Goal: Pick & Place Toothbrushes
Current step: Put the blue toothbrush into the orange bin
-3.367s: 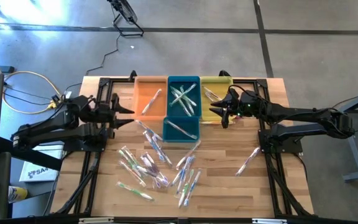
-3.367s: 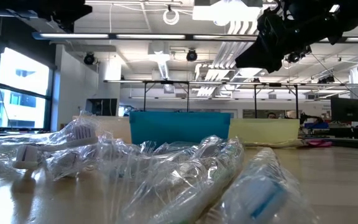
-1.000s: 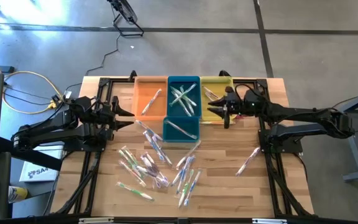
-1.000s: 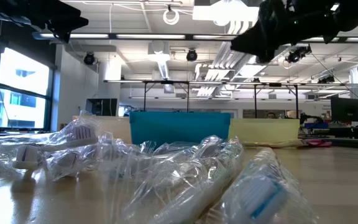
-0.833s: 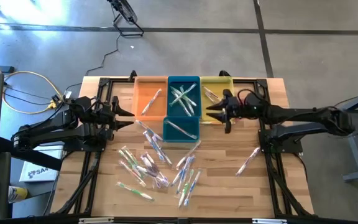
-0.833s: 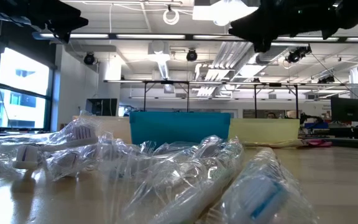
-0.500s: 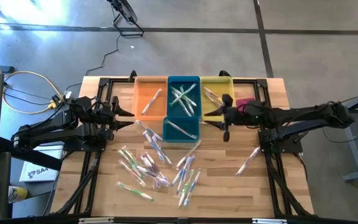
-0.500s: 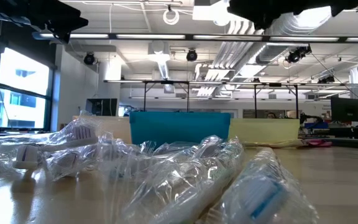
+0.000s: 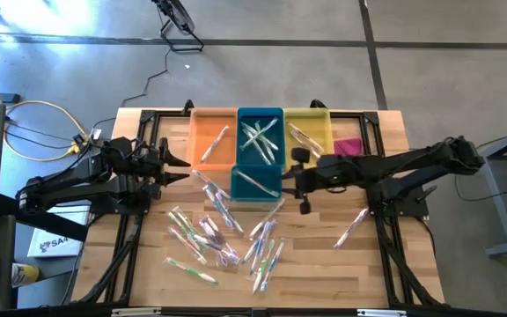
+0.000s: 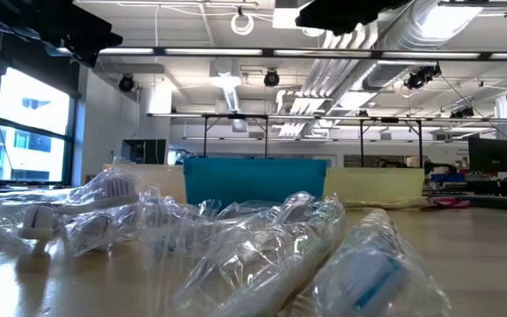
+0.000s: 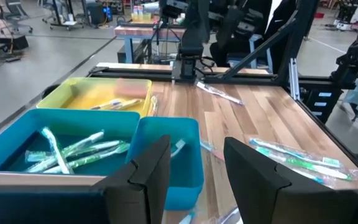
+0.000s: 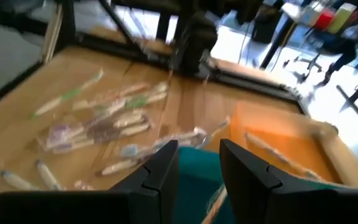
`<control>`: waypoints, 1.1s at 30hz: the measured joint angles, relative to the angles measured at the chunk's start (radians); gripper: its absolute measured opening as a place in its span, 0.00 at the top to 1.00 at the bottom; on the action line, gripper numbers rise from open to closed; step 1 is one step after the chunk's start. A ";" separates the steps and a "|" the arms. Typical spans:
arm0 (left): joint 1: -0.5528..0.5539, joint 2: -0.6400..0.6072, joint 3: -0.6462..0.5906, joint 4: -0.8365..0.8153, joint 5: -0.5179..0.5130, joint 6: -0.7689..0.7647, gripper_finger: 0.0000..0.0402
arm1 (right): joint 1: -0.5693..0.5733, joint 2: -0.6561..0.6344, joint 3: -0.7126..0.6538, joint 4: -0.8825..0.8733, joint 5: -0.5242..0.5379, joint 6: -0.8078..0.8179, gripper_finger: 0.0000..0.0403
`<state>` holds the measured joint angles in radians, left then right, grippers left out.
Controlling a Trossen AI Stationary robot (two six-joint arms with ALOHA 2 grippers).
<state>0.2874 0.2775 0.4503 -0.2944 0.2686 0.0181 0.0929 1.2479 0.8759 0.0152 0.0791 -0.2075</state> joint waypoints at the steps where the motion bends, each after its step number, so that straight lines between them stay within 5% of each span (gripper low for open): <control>1: 0.000 0.000 0.000 0.000 0.001 0.000 0.63 | 0.000 0.020 0.022 -0.019 0.000 -0.005 0.72; 9: 0.000 0.000 0.000 0.003 0.001 0.000 0.63 | -0.001 0.122 0.154 -0.213 -0.011 0.002 0.72; 21: 0.000 0.000 0.000 0.003 0.001 0.000 0.63 | -0.001 0.131 0.160 -0.341 -0.241 0.238 0.72; 33: 0.000 0.000 0.000 -0.001 -0.003 -0.003 0.63 | -0.001 0.131 0.160 -0.517 -0.264 0.303 0.72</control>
<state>0.2878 0.2775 0.4503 -0.2953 0.2661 0.0151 0.0921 1.3785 1.0359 -0.5017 -0.1846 0.0958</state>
